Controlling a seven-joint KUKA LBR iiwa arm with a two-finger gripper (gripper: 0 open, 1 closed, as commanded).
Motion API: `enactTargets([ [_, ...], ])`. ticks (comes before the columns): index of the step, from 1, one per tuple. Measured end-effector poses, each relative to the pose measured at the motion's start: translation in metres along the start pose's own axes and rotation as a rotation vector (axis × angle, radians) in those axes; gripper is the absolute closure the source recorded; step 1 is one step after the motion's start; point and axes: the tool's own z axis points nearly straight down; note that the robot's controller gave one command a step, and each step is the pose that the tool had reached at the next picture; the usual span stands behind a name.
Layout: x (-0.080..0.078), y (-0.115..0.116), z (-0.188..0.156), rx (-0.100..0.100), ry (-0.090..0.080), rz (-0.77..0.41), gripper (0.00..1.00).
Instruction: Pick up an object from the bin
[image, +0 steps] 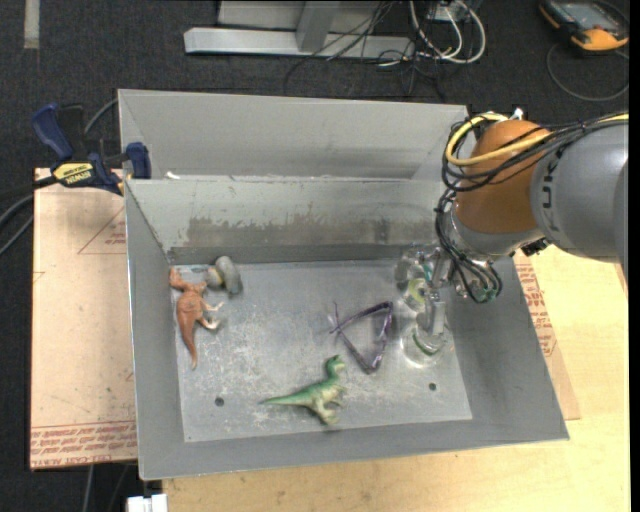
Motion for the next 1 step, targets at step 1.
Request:
enactTargets([
  [1, 0.003, 0.0132, 0.0072, 0.004, -0.025, -0.321, 1.0],
])
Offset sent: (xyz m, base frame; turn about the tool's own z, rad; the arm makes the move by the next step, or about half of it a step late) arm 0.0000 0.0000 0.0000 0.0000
